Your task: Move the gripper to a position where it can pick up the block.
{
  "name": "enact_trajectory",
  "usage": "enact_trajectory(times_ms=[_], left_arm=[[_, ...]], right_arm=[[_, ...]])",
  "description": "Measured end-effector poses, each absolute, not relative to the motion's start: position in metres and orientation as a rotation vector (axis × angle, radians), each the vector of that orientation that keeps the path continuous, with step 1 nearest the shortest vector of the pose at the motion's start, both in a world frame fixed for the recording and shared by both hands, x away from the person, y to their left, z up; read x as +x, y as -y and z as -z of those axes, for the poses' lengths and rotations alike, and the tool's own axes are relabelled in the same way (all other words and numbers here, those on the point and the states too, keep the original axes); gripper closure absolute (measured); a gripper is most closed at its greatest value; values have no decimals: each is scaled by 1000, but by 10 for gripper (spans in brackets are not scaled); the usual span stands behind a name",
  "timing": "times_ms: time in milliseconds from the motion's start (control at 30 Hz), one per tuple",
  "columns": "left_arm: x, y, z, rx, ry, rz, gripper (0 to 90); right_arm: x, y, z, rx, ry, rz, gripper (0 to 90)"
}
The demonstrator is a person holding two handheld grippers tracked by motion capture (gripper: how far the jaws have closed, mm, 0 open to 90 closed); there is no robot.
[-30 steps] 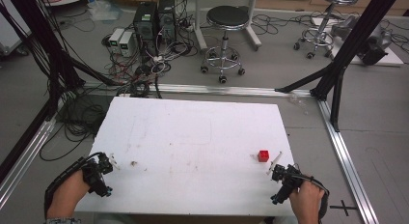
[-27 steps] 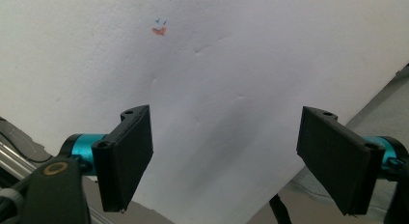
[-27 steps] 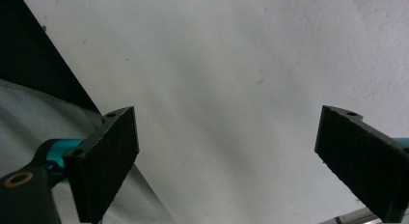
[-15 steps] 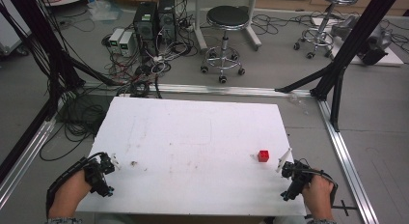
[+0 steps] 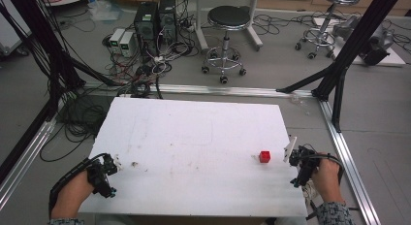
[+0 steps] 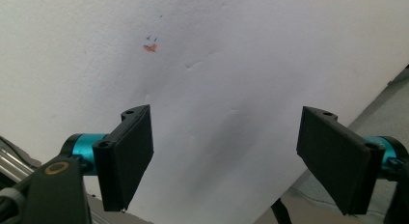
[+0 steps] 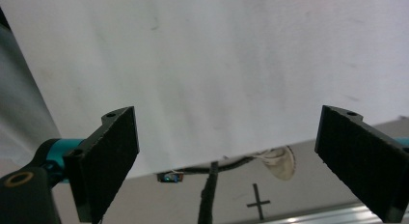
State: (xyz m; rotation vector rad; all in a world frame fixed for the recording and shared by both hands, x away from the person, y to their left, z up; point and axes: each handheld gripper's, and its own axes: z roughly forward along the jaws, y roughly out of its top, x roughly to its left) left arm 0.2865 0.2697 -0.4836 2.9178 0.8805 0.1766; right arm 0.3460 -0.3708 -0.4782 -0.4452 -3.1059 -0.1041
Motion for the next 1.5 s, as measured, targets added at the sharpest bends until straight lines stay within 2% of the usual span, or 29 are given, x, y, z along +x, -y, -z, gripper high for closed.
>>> enact_trajectory(times_ms=[333,533,1000,1500], left_arm=[[287,-272,483,2919,-887,-181,209],[286,-273,482,2909,-897,-178,209],[286,-278,482,2895,-911,-184,209],[285,-279,483,2894,-915,-176,210]], right_arm=[[375,365,435,-310,3167,129,75],[391,352,425,-235,3190,108,75],[415,322,446,-138,3168,61,75],[424,306,475,-93,3151,63,75]])
